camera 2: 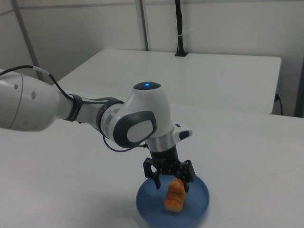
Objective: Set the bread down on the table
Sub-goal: 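Move the gripper over the bread roll on the blue plate and lower, then close the gripper on the bread roll and lift it off the plate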
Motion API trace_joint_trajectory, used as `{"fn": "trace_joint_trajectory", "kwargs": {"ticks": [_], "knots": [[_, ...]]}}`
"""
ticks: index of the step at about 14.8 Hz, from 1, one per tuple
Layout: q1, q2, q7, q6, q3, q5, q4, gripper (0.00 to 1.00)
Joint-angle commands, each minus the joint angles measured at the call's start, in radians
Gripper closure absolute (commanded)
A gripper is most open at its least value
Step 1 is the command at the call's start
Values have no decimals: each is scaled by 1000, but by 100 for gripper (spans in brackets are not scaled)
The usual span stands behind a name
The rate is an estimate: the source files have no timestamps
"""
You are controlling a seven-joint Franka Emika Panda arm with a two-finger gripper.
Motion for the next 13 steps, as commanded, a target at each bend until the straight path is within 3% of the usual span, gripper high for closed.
{"fn": "trace_joint_trajectory", "kwargs": {"ticks": [1,7,9,13], "knots": [[3,15,-30,88,-7,10,-47,1],[-2,15,-31,73,-8,4,-52,59],[-2,-5,-18,40,-8,6,-46,62],[15,-147,-22,-150,-7,9,-41,60]]}}
